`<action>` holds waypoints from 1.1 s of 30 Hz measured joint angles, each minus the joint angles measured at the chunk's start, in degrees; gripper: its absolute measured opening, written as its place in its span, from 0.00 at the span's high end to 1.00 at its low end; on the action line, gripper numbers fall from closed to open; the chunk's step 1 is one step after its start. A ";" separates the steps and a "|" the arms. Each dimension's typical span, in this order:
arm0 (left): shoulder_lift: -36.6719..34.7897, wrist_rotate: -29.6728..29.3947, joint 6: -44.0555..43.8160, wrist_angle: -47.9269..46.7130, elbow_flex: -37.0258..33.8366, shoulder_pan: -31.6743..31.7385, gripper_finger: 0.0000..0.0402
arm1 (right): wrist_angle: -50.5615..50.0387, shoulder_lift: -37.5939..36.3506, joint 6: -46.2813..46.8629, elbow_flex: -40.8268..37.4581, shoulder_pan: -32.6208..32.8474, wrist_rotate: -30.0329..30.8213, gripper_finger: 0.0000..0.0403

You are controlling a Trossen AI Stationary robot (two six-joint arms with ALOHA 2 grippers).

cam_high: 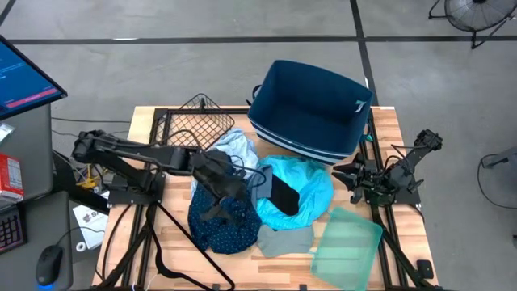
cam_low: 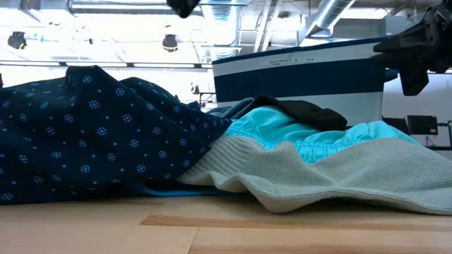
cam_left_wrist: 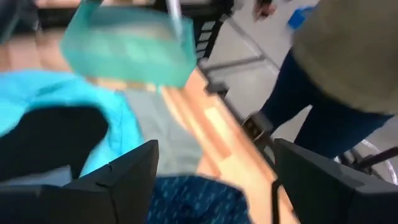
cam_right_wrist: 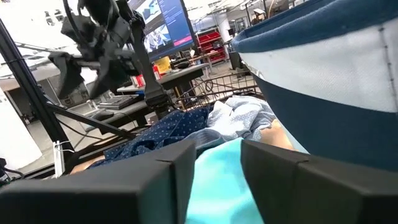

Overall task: Pick & Place Cloths
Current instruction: Put the dark blue polo shirt into the blue laundry organizer

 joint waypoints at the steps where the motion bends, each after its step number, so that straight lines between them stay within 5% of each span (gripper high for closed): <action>1: 0.61 -0.88 0.17 -0.55 0.00 0.00 0.24 | 0.00 0.00 0.00 0.00 0.00 0.00 0.65; 13: 3.50 -14.52 5.93 -9.92 -1.03 0.24 0.24 | -0.21 0.00 2.85 0.00 0.00 0.00 0.41; 33: 2.98 -29.24 -3.92 13.69 -29.71 0.26 0.24 | -0.44 0.00 6.24 0.00 0.00 2.07 0.41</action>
